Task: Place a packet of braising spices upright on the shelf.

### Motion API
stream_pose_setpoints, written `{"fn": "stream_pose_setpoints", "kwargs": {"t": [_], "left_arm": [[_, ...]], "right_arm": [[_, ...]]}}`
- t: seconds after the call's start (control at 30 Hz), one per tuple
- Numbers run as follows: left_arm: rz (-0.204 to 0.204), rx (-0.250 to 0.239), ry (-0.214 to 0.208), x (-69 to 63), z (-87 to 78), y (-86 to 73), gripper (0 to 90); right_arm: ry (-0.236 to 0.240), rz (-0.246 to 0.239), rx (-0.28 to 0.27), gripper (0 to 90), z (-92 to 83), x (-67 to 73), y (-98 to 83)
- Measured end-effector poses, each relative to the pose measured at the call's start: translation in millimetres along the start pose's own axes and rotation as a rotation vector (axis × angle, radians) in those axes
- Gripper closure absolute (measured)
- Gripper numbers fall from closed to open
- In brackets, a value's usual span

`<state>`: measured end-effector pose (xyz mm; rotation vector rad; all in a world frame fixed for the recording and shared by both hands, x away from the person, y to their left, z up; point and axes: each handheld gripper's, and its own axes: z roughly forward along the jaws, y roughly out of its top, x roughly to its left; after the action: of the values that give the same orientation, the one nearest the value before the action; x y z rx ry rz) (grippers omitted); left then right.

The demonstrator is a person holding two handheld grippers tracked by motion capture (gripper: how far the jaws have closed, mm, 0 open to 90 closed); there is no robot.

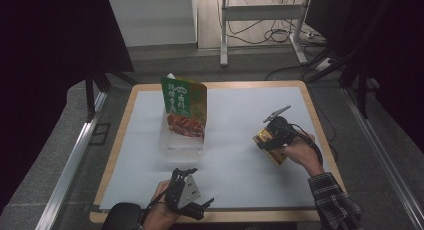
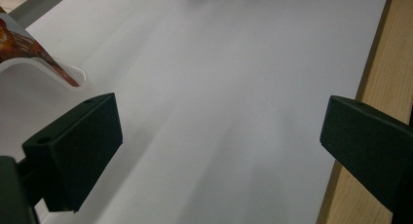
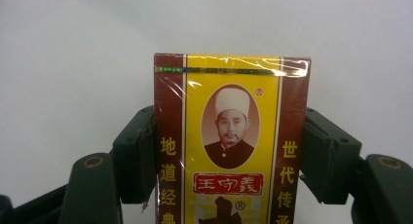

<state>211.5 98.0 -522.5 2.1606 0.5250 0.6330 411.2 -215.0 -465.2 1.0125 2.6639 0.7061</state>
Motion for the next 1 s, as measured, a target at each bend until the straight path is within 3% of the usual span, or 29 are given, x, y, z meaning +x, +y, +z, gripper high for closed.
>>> {"fn": "stream_pose_setpoints", "kwargs": {"t": [0.37, 1.0], "left_arm": [[-0.011, -0.005, -0.007, 1.7, -1.5, 0.0, 1.3], [-0.024, -0.012, -0.017, 0.7, -4.0, 0.9, 1.3]], "right_arm": [[0.042, -0.006, -0.154, 32.0, -11.4, 5.3, 0.1], [0.078, -0.040, -0.309, 32.0, -17.1, 21.1, 12.2]]}}
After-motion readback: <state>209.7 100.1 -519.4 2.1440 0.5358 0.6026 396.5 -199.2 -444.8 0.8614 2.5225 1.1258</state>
